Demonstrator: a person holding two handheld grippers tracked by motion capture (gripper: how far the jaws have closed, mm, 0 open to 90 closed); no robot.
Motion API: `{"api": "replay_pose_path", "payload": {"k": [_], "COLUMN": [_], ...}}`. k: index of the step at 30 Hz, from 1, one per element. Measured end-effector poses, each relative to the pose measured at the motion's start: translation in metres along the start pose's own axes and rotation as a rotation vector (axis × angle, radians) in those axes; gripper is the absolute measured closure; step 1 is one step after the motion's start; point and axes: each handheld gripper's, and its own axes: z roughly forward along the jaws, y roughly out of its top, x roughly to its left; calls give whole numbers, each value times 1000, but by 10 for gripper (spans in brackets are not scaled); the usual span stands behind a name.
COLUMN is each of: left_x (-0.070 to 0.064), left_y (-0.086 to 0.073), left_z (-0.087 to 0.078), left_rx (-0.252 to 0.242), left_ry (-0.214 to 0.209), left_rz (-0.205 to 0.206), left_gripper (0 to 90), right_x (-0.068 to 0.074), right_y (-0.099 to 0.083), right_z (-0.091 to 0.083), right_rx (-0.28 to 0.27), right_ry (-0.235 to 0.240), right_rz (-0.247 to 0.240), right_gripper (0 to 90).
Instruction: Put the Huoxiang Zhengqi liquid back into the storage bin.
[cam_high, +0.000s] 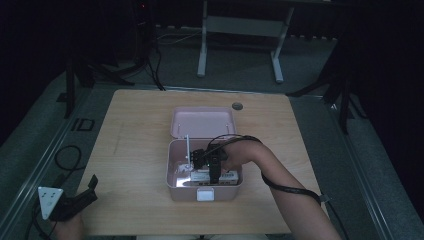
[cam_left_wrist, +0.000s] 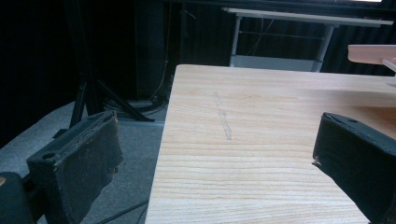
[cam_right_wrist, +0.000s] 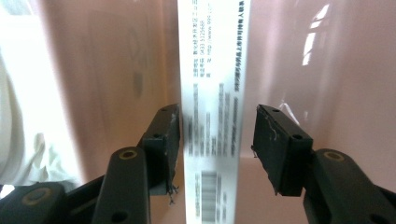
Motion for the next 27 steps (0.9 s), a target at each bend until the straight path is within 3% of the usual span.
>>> {"api": "replay_pose_path", "payload": {"k": [9, 14, 15, 21, 27], "left_x": [0, 0, 0, 0, -1], "left_y": [0, 0, 0, 0, 0], "left_z": [0, 0, 0, 0, 0], "left_rx": [1, 2, 3, 2, 6], "left_ry": [0, -1, -1, 0, -1], "left_rz": [0, -2, -1, -2, 1], "left_gripper": [10, 9, 9, 10, 10], "right_x": [2, 3, 1, -3, -8], "right_y": [-14, -26, -37, -63, -91], "right_z": [-39, -52, -62, -75, -78], "right_rx": [-59, -93, -135, -201, -246], "right_ry": [-46, -61, -80, -87, -123], "right_rz": [23, 42, 66, 102, 168], "right_gripper": [391, 314, 271, 140, 133]}}
